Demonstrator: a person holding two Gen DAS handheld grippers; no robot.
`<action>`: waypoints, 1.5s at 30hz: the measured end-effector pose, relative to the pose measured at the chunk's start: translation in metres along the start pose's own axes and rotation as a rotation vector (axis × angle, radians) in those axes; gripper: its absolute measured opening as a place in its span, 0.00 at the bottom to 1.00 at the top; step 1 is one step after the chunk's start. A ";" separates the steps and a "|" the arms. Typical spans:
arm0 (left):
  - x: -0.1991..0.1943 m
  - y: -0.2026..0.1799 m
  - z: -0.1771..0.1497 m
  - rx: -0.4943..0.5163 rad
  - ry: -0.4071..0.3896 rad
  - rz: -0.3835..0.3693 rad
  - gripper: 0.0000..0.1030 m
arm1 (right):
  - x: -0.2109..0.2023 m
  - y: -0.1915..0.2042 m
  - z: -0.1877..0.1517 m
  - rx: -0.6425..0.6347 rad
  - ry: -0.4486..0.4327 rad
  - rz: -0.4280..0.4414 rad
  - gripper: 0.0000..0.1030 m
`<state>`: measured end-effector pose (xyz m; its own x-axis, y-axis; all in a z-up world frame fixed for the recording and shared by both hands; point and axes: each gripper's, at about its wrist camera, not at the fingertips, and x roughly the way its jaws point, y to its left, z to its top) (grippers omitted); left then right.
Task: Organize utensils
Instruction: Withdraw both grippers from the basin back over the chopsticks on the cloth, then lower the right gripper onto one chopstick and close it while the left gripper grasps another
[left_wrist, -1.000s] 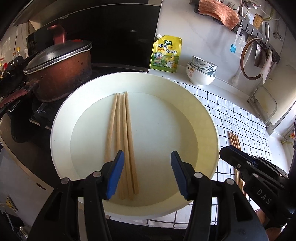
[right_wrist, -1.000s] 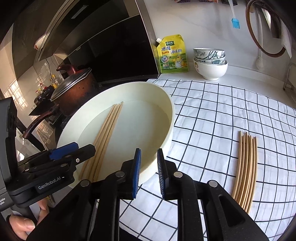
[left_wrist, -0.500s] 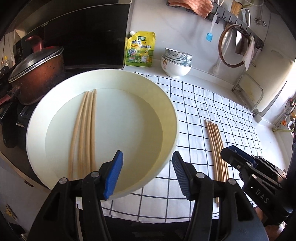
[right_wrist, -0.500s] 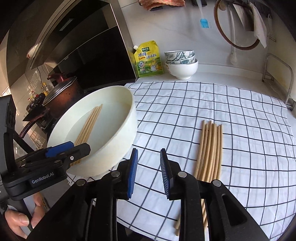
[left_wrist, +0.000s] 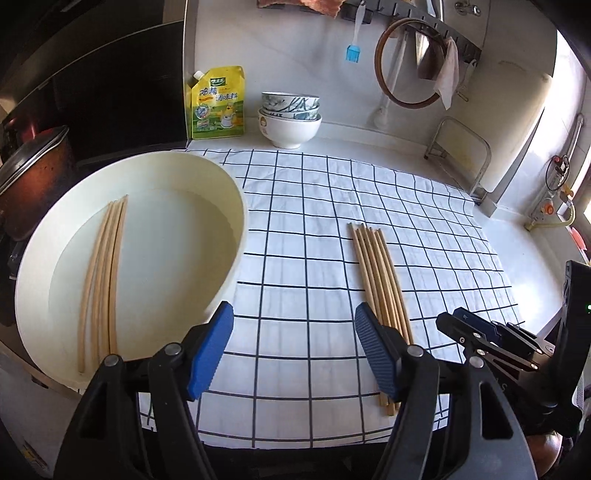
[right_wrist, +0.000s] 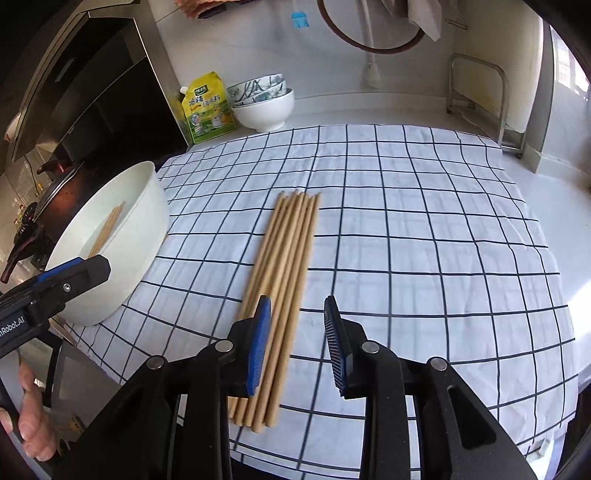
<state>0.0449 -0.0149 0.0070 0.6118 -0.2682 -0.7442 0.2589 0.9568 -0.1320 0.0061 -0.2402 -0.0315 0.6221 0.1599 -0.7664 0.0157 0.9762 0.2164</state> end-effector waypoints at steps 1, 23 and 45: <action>0.000 -0.004 0.000 0.004 -0.001 -0.008 0.65 | 0.000 -0.003 -0.001 0.005 0.003 -0.003 0.29; 0.035 -0.025 -0.025 0.058 0.050 0.045 0.76 | 0.030 0.001 -0.014 -0.044 0.064 -0.013 0.36; 0.049 -0.024 -0.028 0.025 0.090 0.020 0.79 | 0.037 0.004 -0.017 -0.102 0.091 -0.095 0.36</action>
<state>0.0477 -0.0479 -0.0443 0.5479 -0.2369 -0.8023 0.2665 0.9585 -0.1010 0.0161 -0.2280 -0.0688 0.5479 0.0746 -0.8332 -0.0116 0.9966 0.0816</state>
